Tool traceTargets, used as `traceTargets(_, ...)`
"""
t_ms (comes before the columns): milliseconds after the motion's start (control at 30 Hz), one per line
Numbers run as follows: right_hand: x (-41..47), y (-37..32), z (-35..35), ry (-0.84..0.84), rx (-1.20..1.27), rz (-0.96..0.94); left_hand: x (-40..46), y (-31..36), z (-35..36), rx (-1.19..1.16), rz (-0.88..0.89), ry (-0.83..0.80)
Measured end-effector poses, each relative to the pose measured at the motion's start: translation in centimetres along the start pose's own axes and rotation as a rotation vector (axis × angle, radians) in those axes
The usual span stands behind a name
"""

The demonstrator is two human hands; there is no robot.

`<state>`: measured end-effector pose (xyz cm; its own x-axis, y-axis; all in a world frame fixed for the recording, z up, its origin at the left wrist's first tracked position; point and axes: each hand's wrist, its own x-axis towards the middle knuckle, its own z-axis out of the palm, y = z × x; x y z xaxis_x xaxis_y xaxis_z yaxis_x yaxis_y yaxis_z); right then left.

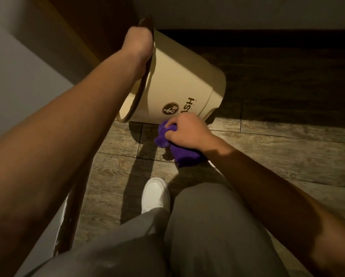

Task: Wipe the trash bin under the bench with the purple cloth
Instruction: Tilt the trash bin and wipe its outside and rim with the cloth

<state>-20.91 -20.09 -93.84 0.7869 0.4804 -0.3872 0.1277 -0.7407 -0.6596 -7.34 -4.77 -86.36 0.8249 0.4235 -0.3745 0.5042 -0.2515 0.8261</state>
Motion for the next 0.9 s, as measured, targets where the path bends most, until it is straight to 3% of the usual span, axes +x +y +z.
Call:
traceTargets(67, -0.7, 1.2, -2.3, 0.107, 0.054, 0.071, -0.4, 0.2, -0.1, 0.027, 0.018, 0.002)
traceTargets(233, -1.3, 1.9, -11.2, 0.592, 0.201, 0.215, -2.9, 0.3, -0.1, 0.036, 0.066, -0.024)
traceTargets(300, -0.7, 1.8, -13.9, 0.665, 0.157, 0.25, -4.7, 0.3, 0.2, 0.094, 0.125, -0.04)
traceTargets(433, 0.0, 0.9, -15.7, 0.592, 0.068, 0.197, -8.7, -0.4, 1.8, 0.188, 0.426, -0.084)
traceTargets(567, 0.1, 0.2, -14.8, 0.63, -0.132, 0.164, -11.1, -1.3, 3.2, 0.238, 0.652, -0.135)
traceTargets(767, 0.5, -0.8, -15.6, 0.586, -0.176, 0.174, -10.8, -2.4, 1.8, 0.191, 0.681, -0.222)
traceTargets(900, 1.0, -2.2, -15.4, 0.613, -0.209, 0.151, -9.2, -4.3, -0.9, 0.276, 0.64, -0.092)
